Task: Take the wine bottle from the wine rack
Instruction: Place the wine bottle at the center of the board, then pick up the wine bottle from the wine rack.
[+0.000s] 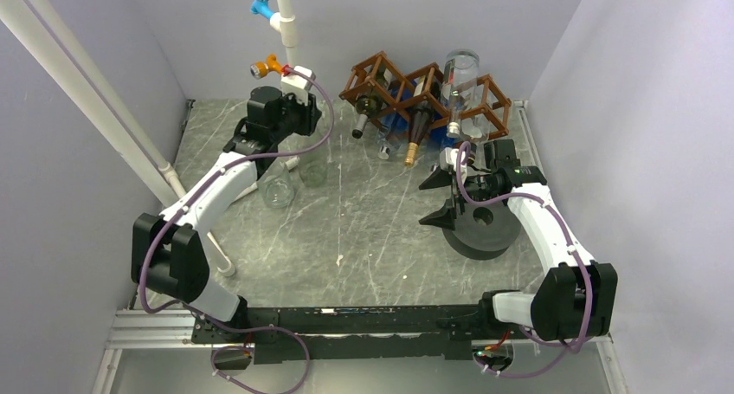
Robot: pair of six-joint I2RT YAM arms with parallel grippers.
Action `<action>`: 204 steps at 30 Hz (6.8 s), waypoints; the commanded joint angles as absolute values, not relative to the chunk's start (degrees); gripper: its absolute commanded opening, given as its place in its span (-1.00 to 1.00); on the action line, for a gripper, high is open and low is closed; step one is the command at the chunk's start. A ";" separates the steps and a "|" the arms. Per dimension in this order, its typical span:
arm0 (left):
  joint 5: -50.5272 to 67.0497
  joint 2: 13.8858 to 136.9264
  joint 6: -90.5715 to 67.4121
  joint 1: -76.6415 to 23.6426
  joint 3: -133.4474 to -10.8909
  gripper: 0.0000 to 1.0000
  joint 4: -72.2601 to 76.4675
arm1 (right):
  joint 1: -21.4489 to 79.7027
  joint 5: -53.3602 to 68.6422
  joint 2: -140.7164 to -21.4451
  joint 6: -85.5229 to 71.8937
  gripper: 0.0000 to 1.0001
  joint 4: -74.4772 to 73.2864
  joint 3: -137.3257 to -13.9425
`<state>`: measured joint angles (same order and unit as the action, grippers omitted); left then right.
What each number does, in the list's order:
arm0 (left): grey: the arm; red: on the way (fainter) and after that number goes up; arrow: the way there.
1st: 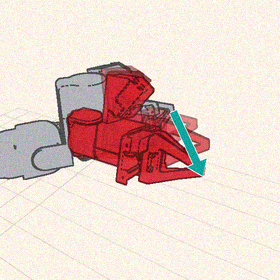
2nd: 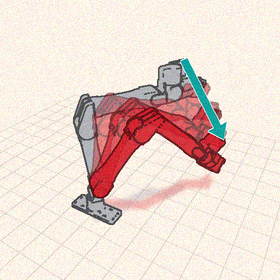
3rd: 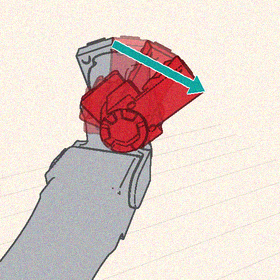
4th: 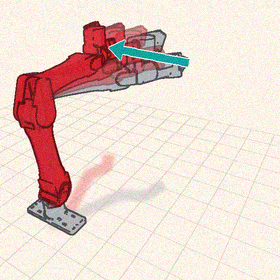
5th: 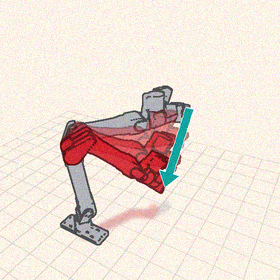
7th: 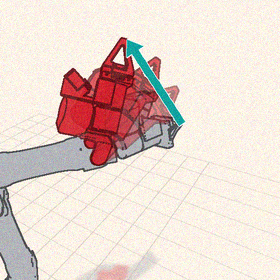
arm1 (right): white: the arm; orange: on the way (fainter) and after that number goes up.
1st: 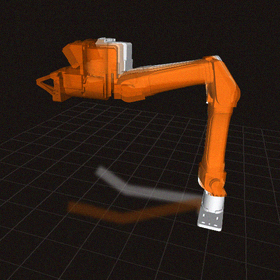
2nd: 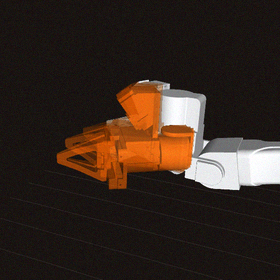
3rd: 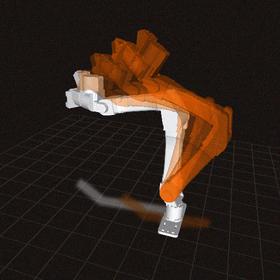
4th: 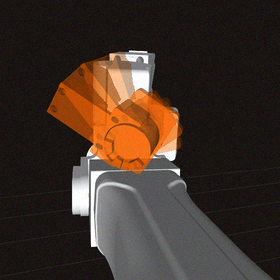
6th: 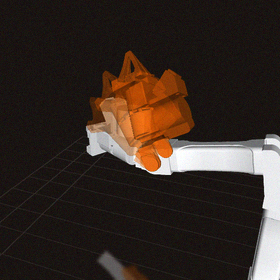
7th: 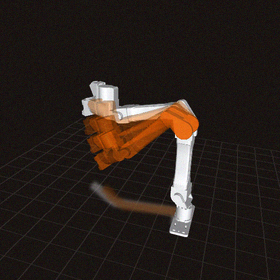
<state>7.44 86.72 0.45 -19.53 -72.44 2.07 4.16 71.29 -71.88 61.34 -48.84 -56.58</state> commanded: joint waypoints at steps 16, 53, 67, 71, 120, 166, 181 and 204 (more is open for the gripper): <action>7.10 80.54 1.25 -17.11 -76.05 -1.00 11.66 | 3.95 74.53 -70.84 62.75 0.99 -47.37 -56.39; 5.29 77.54 0.63 -11.02 -79.91 -1.00 10.37 | 3.80 74.70 -70.68 63.35 0.99 -47.81 -56.51; -0.70 81.28 0.72 -8.15 -81.67 -1.00 14.41 | 3.84 74.62 -70.81 63.63 0.99 -48.08 -56.49; -3.86 83.48 1.00 -8.00 -83.09 -1.00 15.37 | 3.83 74.71 -70.94 63.79 0.99 -48.23 -56.43; -15.52 94.76 -5.20 -7.82 -83.08 0.02 23.29 | 3.81 74.53 -71.88 64.26 0.99 -48.56 -56.51; 5.95 74.28 -19.61 -7.82 -75.09 0.99 14.78 | 3.47 74.97 -70.60 65.87 0.99 -50.49 -57.00; 20.94 69.33 -25.85 -9.18 -69.77 0.99 10.40 | 1.81 75.23 -70.30 67.14 0.99 -52.24 -57.48; 31.62 64.53 -27.57 -16.62 -62.36 0.99 -3.96 | -9.19 77.68 -66.58 65.28 0.99 -59.27 -63.55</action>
<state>29.32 67.83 -27.75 -15.64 -63.61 -3.14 -7.33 74.70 -68.51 65.32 -56.53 -59.29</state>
